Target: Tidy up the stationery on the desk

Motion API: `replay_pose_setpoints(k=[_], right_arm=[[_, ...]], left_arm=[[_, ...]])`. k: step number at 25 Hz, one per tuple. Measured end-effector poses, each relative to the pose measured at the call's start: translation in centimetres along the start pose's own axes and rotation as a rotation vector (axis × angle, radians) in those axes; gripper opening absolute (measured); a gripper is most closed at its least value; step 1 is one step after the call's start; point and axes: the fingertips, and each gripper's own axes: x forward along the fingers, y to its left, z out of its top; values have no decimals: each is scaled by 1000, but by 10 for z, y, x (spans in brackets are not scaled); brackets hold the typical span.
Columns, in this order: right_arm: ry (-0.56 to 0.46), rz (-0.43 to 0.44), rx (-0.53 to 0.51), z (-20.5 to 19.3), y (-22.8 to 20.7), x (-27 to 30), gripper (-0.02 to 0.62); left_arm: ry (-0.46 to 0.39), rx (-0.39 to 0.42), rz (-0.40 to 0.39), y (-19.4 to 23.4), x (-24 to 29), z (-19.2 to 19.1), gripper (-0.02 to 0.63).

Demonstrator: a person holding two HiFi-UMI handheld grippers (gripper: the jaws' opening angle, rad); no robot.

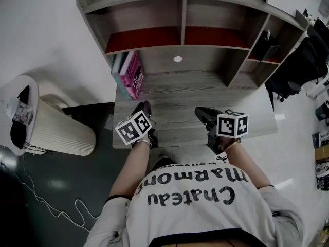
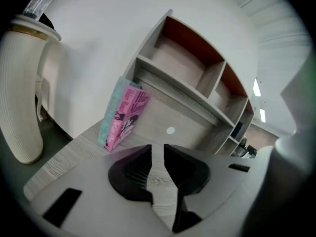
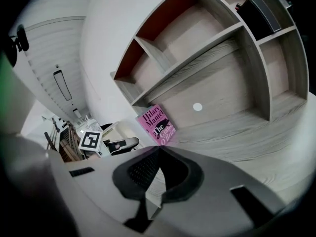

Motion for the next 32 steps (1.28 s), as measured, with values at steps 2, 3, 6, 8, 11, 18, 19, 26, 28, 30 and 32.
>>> replay_pose_setpoints(k=[2, 3, 6, 8, 11, 18, 19, 26, 28, 30, 32], right_arm=[[-22, 18, -19, 7, 10, -3, 14], [-34, 26, -25, 11, 14, -4, 14], [-78, 53, -49, 21, 30, -10, 14], [-98, 78, -63, 23, 41, -17, 14], [-130, 88, -108, 25, 54, -32, 14], [-290, 138, -267, 31, 87, -79, 14], [-309, 145, -282, 30, 90, -85, 14], [-302, 152, -326, 7, 96, -108, 14], [-289, 147, -328, -1, 96, -111, 14], [-279, 142, -327, -8, 96, -113, 14], [-270, 136, -327, -13, 95, -115, 14]], left_arm=[[-21, -14, -71, -27, -16, 3, 83], [-35, -17, -99, -39, -24, 5, 77], [-79, 6, -149, -70, -50, 7, 47], [-103, 32, -159, -87, -65, 5, 39], [-149, 76, -144, -107, -87, 3, 38], [-244, 219, -97, -148, -139, -10, 35], [-249, 233, -94, -154, -144, -14, 35], [-265, 272, -76, -176, -165, -44, 35], [-281, 273, -68, -177, -171, -49, 35], [-299, 268, -60, -176, -177, -52, 35], [-305, 262, -53, -175, -181, -57, 35]])
